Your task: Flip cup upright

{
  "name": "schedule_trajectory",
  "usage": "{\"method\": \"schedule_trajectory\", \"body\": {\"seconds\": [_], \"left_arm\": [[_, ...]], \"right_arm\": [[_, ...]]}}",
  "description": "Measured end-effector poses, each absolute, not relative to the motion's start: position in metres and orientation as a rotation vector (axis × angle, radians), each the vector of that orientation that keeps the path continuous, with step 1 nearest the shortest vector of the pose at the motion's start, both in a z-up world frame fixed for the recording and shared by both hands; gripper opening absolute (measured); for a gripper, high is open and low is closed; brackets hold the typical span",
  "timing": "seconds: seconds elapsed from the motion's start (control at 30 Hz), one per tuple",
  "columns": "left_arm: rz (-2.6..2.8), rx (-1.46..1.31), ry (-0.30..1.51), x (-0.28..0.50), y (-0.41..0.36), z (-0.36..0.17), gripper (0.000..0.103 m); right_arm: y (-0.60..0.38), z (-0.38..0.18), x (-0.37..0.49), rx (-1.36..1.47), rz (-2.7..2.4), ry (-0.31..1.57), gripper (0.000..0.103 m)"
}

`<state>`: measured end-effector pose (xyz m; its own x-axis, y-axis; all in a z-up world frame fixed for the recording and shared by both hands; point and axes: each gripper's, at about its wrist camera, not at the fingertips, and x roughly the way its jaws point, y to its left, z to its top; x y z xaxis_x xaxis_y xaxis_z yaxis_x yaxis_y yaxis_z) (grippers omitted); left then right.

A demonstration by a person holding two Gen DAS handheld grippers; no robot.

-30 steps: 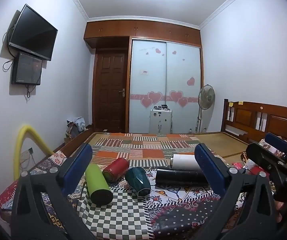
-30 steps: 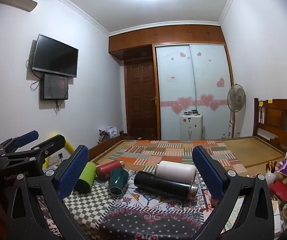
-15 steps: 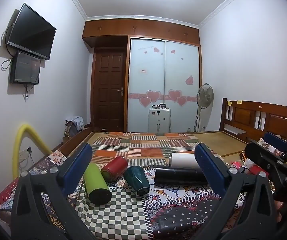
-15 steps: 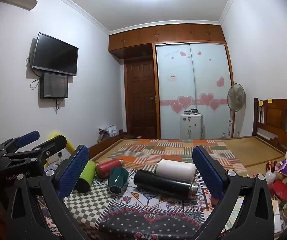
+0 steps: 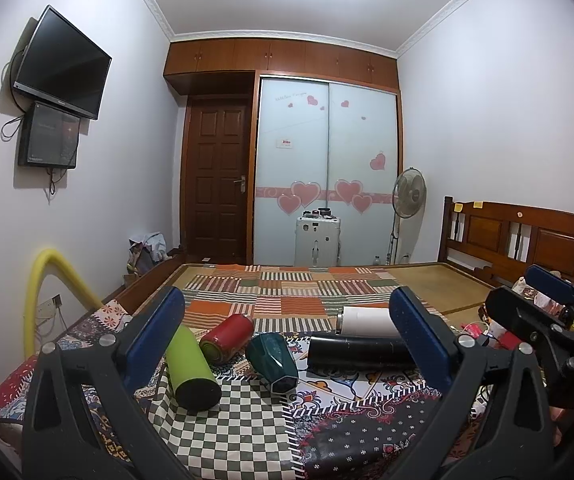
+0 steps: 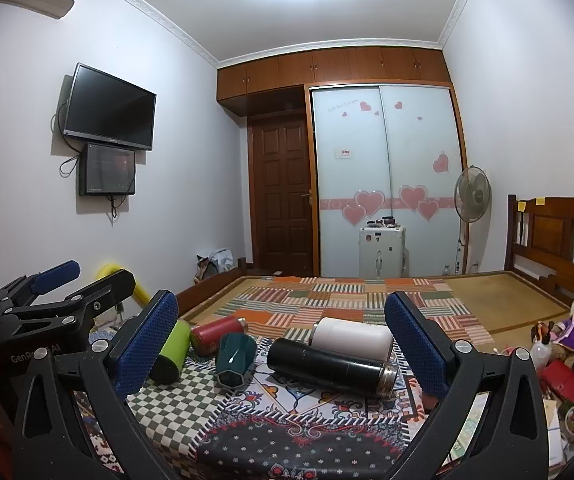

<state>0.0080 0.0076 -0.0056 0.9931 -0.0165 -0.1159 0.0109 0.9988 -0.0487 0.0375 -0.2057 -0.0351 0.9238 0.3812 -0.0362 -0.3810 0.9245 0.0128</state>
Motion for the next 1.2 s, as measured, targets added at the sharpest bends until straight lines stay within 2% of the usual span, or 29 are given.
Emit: {"method": "schedule_trajectory", "body": {"seconds": [1.2], "left_arm": [[-0.017,-0.046,0.118,0.0082,0.0061,-0.0059,0.103]], "right_arm": [[-0.204,-0.0358,0.0404,0.006,0.386,0.044,0.103]]}}
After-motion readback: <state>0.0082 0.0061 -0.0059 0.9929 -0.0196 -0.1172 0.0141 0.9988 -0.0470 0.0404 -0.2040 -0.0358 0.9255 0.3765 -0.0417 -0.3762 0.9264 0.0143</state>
